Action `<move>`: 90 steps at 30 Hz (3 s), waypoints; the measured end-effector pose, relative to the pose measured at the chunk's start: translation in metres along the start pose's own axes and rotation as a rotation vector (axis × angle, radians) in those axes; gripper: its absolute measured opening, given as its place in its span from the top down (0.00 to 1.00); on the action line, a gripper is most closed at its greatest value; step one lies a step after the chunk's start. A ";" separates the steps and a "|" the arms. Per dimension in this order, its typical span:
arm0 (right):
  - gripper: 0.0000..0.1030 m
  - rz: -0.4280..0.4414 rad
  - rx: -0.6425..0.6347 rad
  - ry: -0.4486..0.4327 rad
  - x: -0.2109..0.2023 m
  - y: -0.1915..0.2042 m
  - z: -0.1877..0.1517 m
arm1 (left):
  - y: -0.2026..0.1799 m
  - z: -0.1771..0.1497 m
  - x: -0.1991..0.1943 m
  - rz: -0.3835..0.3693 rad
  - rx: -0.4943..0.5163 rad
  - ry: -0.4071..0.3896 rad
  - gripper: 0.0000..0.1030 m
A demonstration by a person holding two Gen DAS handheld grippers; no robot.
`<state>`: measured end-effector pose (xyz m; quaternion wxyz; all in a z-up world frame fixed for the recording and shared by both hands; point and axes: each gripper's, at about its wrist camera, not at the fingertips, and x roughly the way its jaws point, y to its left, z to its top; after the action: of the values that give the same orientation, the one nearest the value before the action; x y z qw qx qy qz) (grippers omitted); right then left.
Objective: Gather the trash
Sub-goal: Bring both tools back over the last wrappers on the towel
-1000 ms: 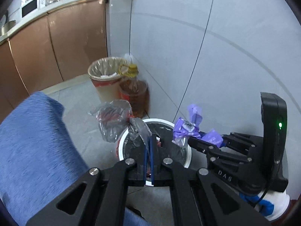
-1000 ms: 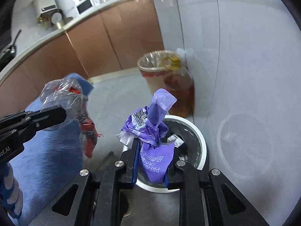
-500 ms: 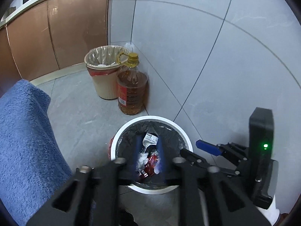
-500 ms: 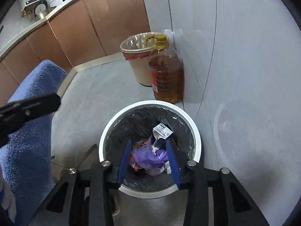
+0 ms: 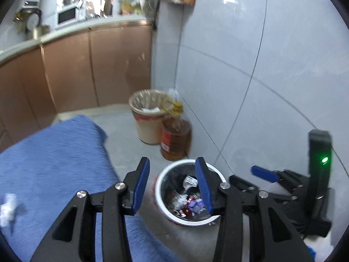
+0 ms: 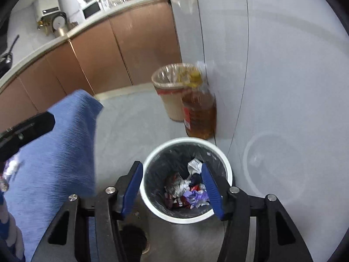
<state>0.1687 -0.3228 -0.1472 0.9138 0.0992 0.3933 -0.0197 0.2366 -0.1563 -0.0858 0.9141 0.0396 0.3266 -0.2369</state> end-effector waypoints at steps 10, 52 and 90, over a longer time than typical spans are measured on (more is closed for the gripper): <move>0.39 0.046 -0.086 -0.177 -0.105 0.050 0.017 | 0.024 -0.015 -0.121 0.141 -0.025 -0.183 0.48; 0.20 0.265 -0.428 -0.494 -0.309 0.207 -0.045 | 0.057 -0.130 -0.392 0.446 -0.094 -0.494 0.13; 0.20 0.379 -0.566 0.010 -0.027 0.320 -0.022 | 0.261 -0.191 -0.239 0.308 -0.190 -0.200 0.19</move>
<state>0.1712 -0.0060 -0.0895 0.8906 -0.0869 0.3620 0.2611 0.0850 0.2157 -0.1094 0.9670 -0.0211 0.2453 -0.0654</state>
